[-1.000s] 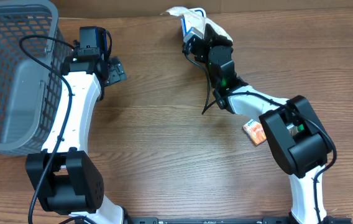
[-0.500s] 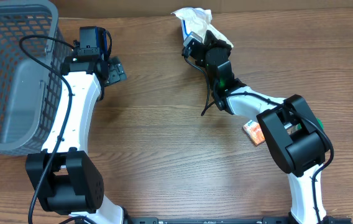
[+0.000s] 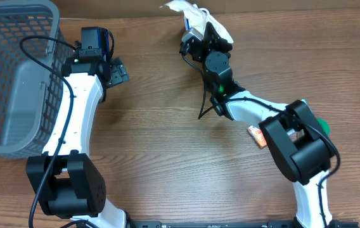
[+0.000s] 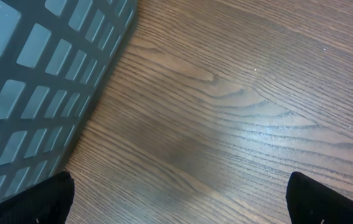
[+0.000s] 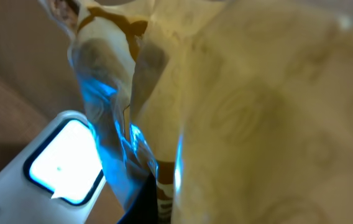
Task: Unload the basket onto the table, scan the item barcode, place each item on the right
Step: 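Hold the PanTree bag in front of the scanner window, then carry the PanTree bag right and set it beside the sausage sticks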
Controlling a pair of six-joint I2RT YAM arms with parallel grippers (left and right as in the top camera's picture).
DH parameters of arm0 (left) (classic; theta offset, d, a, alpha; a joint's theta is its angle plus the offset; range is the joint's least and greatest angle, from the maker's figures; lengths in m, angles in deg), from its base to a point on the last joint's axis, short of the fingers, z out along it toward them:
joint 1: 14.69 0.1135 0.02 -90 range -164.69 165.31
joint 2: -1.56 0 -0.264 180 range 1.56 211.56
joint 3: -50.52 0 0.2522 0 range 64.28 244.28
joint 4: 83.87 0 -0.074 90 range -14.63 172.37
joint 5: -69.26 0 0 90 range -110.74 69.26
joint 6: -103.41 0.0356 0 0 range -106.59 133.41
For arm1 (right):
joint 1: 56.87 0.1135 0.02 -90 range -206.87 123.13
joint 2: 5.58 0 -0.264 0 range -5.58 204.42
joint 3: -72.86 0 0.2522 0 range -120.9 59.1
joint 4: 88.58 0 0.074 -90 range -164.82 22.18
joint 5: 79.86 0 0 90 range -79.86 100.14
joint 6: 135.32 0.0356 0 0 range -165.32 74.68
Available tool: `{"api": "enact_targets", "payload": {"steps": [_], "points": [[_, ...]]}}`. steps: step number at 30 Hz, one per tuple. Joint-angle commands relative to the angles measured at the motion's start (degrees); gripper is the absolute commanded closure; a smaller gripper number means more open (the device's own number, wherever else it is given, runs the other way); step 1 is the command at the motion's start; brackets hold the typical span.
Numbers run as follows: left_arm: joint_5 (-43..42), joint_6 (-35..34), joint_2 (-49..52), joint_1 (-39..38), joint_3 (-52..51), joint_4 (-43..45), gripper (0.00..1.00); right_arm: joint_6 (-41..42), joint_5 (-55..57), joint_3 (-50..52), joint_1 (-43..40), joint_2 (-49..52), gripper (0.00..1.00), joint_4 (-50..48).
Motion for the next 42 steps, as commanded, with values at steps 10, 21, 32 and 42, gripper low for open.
{"api": "enact_targets", "payload": {"steps": [10, 21, 32, 42], "points": [[0.96, -0.83, -0.52, 0.20, 0.61, 0.20, 0.00, 39.50, -3.96, -0.87, 0.87, -31.89, 0.97, 47.30], [0.98, -0.83, -0.52, 0.20, 0.61, 0.20, 0.00, 49.99, -35.85, 0.52, -5.57, -36.06, 0.96, 95.21], [0.98, -0.83, -0.52, 0.20, 0.61, 0.20, 0.00, 49.94, -35.36, 6.73, -9.92, -33.66, 0.13, 99.19], [0.96, -0.83, -0.52, 0.20, 0.61, 0.20, 0.00, 53.48, -22.27, 6.64, -10.32, -33.68, 0.00, 96.80]]}}
